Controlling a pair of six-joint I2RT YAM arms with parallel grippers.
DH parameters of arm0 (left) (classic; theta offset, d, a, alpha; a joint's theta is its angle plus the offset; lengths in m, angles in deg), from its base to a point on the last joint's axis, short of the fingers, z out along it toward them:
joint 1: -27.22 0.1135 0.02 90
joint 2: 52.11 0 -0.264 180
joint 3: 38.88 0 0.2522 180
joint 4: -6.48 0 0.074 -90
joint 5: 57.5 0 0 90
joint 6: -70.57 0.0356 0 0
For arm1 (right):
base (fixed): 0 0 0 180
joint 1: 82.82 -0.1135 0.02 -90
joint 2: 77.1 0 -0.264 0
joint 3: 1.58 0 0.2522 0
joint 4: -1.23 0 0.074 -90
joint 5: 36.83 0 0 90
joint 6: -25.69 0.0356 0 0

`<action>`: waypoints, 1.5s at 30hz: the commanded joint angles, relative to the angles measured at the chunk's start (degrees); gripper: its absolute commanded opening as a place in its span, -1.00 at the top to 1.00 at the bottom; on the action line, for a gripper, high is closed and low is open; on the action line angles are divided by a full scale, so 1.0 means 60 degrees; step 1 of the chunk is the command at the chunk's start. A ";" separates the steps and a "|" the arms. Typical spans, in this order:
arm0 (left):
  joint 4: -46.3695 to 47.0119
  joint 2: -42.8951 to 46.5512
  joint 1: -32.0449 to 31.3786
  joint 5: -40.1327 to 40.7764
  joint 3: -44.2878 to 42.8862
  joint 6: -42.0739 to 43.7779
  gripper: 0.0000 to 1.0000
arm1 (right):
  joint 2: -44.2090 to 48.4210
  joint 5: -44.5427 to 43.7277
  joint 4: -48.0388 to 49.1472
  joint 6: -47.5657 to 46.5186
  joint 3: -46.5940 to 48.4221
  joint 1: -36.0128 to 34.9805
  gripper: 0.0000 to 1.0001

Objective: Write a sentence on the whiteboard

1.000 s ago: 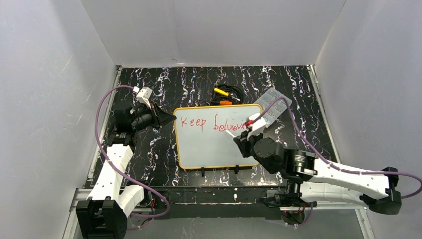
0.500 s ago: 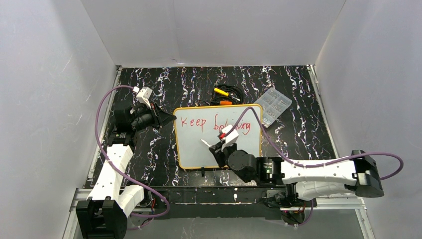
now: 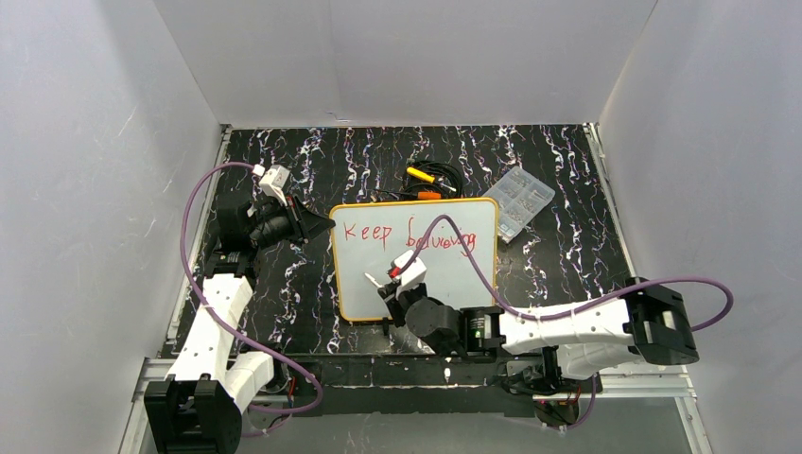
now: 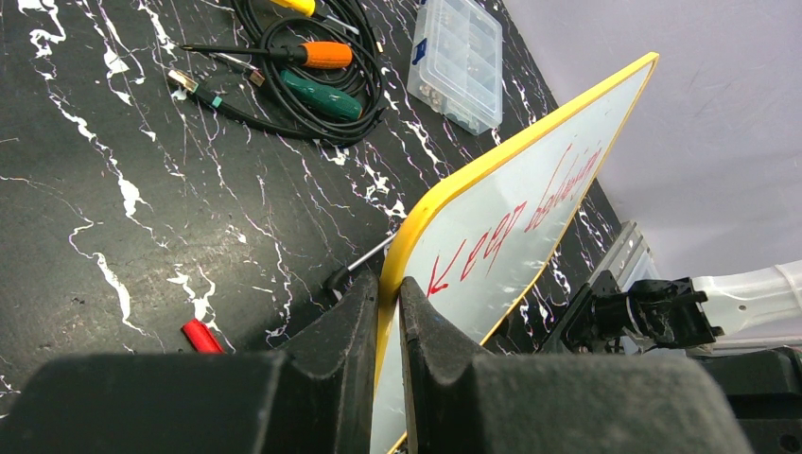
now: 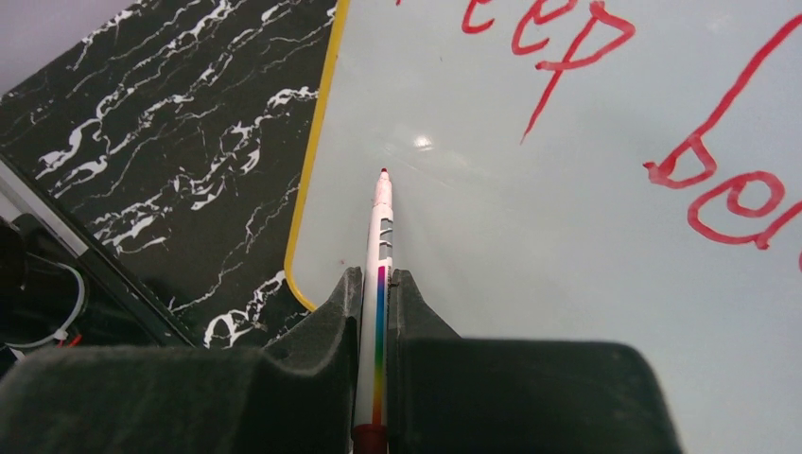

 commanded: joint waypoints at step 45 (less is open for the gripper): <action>-0.0397 0.0404 -0.0283 -0.0176 -0.0186 0.0000 1.00 | -0.1238 -0.0940 -0.1126 0.0374 0.1653 -0.0087 0.97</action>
